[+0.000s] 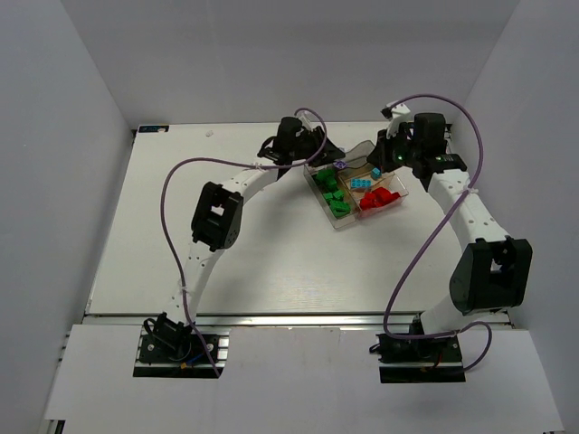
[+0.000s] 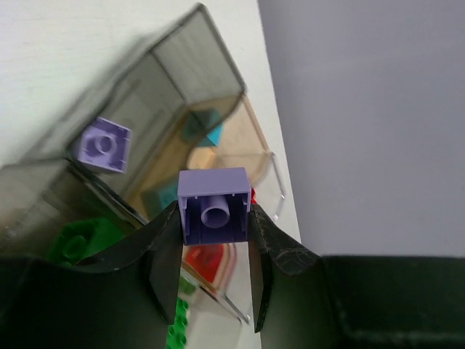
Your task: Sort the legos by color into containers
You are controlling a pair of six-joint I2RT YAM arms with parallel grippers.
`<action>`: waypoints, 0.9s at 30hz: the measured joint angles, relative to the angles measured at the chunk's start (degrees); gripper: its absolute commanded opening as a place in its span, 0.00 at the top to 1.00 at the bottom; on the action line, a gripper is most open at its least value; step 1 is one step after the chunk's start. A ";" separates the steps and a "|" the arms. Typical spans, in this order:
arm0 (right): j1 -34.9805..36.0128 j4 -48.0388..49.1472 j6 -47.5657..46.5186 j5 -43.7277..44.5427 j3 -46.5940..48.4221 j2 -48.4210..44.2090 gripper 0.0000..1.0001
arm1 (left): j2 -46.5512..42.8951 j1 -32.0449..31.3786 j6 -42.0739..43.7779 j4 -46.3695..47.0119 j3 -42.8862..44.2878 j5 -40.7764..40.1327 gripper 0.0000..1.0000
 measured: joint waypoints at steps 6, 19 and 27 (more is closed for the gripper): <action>-1.31 0.33 0.17 -0.15 -1.95 -0.92 1.00 | 3.87 -0.31 -3.13 1.01 1.97 -5.92 0.73; -3.34 1.81 1.55 -2.71 -3.80 -2.38 1.00 | 4.44 -1.09 -4.46 -0.87 5.55 -11.19 0.40; -3.37 1.88 1.86 -3.98 -4.63 -2.67 1.00 | 4.46 -1.92 -4.57 -2.49 5.57 -11.32 0.39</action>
